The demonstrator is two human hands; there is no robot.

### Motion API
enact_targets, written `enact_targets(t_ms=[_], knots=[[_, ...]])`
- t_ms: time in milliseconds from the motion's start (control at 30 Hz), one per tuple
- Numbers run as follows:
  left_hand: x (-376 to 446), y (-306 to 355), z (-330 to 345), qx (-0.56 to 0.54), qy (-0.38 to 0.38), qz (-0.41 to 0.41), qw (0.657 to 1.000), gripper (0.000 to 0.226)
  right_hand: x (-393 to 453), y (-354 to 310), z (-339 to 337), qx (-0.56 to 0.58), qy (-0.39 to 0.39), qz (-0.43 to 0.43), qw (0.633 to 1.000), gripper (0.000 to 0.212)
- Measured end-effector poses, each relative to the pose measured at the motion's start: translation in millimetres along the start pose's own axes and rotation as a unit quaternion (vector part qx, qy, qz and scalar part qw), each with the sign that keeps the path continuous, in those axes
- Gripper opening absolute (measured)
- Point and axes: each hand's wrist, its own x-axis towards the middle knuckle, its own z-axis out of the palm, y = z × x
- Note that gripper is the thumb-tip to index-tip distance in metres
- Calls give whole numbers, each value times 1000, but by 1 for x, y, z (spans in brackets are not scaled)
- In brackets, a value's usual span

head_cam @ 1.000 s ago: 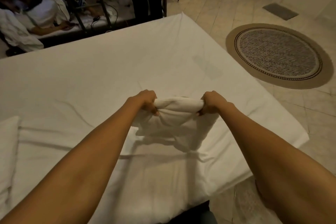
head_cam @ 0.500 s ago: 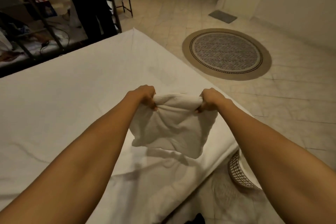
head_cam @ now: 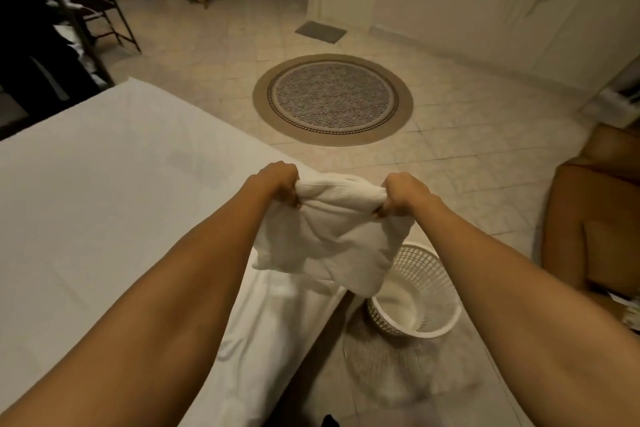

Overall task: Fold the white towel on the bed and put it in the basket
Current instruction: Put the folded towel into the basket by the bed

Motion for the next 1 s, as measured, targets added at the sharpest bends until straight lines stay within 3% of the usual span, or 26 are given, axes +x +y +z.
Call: enact_targets(t_ms=[267,433,833,1000], knots=[[61,117,8,49,3,93,994,43,-7,111,-4,25,23,120,992,42],[100,169,30,59,3,140,988,40,-7,159,8,22,56,185,981,31],[189,255,99,39,-33,246,968,35,21,246,69,45,86,306,947,17],[219,281,136,47,-64,249,965,35,43,273,104,68,67,334,938,22]])
